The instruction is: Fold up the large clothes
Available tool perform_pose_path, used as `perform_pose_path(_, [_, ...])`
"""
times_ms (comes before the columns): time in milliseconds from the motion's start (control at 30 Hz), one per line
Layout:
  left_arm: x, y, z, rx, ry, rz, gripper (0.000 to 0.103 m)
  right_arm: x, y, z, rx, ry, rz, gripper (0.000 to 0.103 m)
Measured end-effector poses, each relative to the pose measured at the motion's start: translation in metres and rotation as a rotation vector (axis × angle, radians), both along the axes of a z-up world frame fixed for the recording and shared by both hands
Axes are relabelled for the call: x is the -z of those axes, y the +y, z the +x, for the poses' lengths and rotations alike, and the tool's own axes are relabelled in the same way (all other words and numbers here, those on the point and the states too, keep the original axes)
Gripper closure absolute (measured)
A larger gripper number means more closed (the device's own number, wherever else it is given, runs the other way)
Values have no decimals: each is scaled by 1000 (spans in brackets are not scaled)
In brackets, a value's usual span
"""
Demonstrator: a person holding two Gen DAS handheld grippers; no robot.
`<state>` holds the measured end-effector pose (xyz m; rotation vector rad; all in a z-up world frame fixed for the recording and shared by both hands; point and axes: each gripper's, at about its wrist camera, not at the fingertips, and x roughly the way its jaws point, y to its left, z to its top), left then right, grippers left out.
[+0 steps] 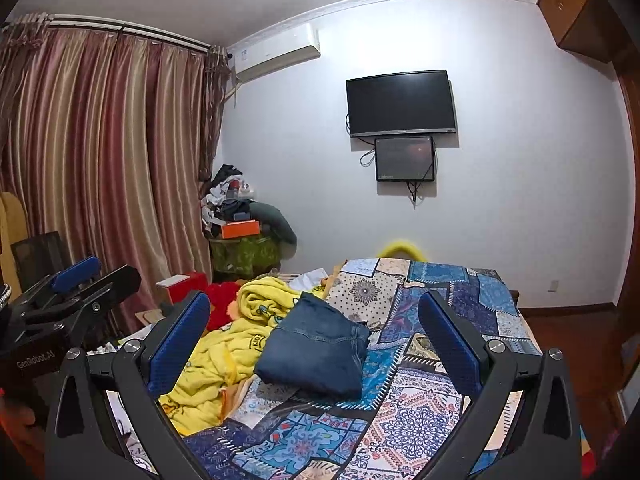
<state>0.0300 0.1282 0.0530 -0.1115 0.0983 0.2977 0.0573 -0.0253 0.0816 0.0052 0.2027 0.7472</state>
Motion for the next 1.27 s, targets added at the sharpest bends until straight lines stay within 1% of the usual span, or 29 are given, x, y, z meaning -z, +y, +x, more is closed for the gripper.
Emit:
perform_pose_path(667, [1, -1, 7, 41, 25, 3, 1, -2, -9, 0, 14, -5, 18, 0])
perform_pose_path(1267, [5, -7, 11, 57, 37, 18, 1, -2, -12, 3, 31, 15, 27, 0])
